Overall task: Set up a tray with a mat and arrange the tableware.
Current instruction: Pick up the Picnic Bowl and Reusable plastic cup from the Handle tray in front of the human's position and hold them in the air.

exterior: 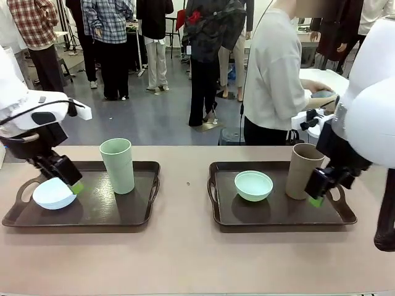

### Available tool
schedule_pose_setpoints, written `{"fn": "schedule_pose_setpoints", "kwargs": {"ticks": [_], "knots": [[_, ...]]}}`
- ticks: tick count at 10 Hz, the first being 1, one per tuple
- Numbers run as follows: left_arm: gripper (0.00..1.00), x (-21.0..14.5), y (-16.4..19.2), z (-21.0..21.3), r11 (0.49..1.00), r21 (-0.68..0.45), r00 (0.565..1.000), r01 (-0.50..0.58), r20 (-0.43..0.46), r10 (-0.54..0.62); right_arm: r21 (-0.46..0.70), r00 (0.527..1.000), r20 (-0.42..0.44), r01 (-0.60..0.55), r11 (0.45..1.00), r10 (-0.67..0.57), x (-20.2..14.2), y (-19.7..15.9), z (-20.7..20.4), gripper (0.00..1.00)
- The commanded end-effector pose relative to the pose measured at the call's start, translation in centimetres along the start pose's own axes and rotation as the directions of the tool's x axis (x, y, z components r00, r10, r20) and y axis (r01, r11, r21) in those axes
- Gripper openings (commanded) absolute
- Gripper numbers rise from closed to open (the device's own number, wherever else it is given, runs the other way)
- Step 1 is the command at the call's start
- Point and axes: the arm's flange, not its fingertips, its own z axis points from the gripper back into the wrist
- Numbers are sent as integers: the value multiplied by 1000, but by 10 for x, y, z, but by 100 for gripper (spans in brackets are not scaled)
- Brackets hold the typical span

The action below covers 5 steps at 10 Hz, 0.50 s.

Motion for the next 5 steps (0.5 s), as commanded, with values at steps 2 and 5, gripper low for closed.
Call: {"fn": "schedule_pose_setpoints", "kwargs": {"ticks": [2,5], "knots": [[100,0,0,0,1000,0,1000,0,0,0,0,1000,0,0,1000,0,0,0,0,100],[100,0,0,0,1000,0,1000,0,0,0,0,1000,0,0,1000,0,0,0,0,100]]}}
